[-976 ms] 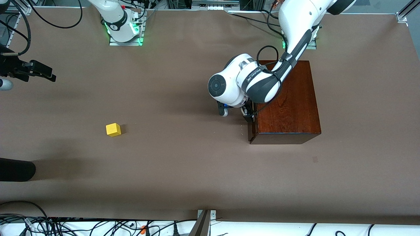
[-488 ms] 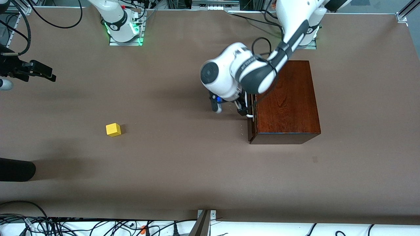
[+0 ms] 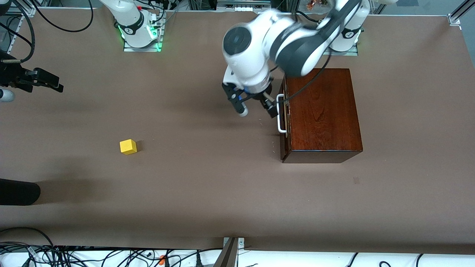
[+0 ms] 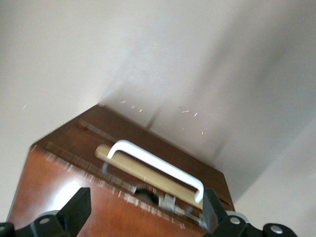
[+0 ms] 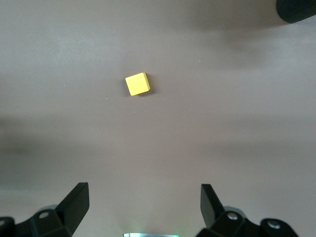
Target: Open drawer, take yellow block, close drawer
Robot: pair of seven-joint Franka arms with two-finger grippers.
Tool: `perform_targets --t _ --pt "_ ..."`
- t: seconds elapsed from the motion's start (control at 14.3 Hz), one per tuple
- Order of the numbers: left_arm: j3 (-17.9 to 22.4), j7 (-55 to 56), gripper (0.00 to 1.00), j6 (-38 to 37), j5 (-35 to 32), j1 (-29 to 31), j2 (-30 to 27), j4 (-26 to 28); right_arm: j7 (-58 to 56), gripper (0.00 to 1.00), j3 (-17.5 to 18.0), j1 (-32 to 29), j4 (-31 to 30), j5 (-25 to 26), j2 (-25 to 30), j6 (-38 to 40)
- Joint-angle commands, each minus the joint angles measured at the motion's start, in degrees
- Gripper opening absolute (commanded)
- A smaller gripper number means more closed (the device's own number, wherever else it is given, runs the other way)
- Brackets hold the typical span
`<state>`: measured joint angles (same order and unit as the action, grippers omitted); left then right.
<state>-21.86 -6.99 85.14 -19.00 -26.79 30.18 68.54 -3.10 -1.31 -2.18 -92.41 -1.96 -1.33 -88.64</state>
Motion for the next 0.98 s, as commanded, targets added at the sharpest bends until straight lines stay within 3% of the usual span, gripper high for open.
perform_targets --t 0.0,0.21,0.56,0.91 --pt "0.41 9.15 1.00 -2.95 4.58 5.06 -5.20 1.07 0.55 1.00 1.04 -0.98 0.48 0.64 0.54 0.93" --pt "0.33 20.15 1.00 -3.83 5.11 11.30 -8.81 1.15 0.55 1.00 1.04 -0.98 0.48 0.64 0.54 0.93" --pt "1.11 20.62 1.00 -6.73 14.95 22.47 -14.26 2.73 0.55 1.00 1.04 -0.98 0.48 0.56 0.54 1.01" --pt "13.66 18.26 1.00 -6.65 19.70 22.57 -19.80 8.61 0.55 1.00 1.04 -0.98 0.48 0.56 0.54 0.93"
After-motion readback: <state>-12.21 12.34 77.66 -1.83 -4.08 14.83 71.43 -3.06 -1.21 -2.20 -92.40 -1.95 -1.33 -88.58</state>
